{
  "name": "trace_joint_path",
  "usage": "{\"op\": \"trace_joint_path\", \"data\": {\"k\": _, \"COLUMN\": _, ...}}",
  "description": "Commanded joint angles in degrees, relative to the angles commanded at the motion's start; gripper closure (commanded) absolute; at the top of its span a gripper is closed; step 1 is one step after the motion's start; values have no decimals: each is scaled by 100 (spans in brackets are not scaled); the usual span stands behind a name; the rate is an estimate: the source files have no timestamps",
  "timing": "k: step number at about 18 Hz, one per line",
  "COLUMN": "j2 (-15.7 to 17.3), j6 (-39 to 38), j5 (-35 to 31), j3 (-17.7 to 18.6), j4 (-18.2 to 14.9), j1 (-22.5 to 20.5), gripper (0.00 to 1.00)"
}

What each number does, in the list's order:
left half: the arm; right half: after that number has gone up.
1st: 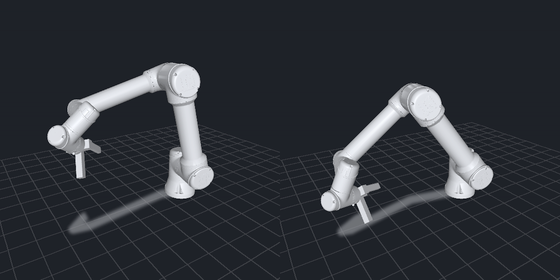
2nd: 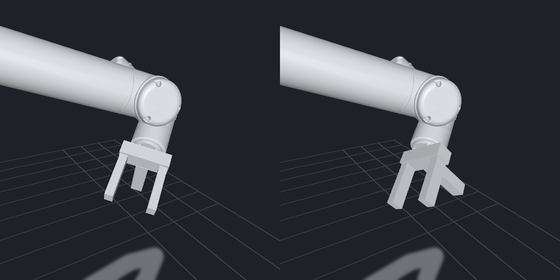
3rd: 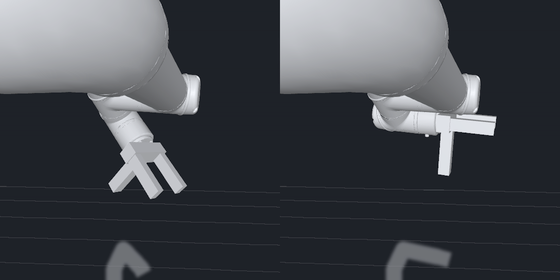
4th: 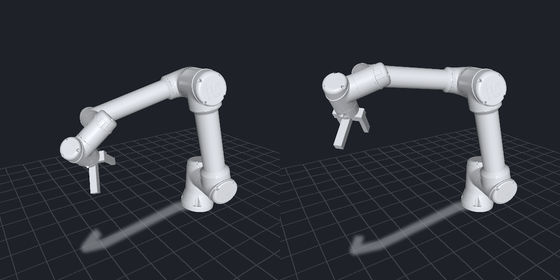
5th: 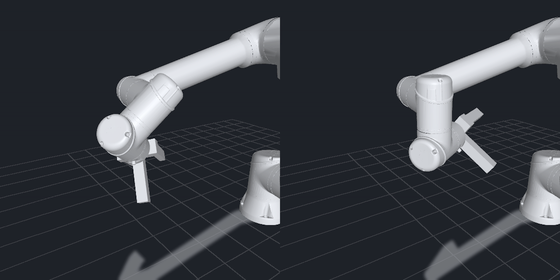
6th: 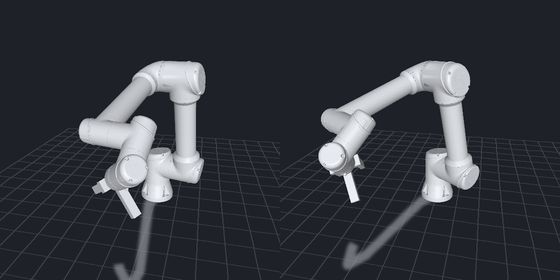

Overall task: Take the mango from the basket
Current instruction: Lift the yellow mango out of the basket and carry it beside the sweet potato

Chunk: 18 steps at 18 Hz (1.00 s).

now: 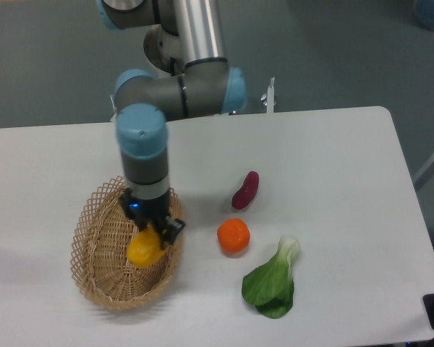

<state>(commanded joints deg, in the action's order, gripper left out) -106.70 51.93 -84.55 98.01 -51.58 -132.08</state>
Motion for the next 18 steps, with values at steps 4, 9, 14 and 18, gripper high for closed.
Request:
{"op": "trace_joint_path", "data": {"k": 4, "j2": 35, "j6": 721, "j5": 114, "j3": -334, "j4": -729, "j1": -668, "gripper": 53}}
{"op": "trace_joint_path", "data": {"k": 9, "j2": 53, "j6": 1661, "j5": 246, "j3": -449, "j4": -942, "j1": -1398, "gripper": 53}}
{"op": "trace_joint_path", "data": {"k": 14, "j2": 53, "j6": 2576, "j5": 308, "j3": -589, "j4": -1178, "j1": -1996, "gripper": 53}}
{"op": "trace_joint_path", "data": {"k": 18, "j2": -35, "j6": 2761, "j5": 316, "j3": -844, "j4": -1293, "j1": -2155, "gripper": 53}}
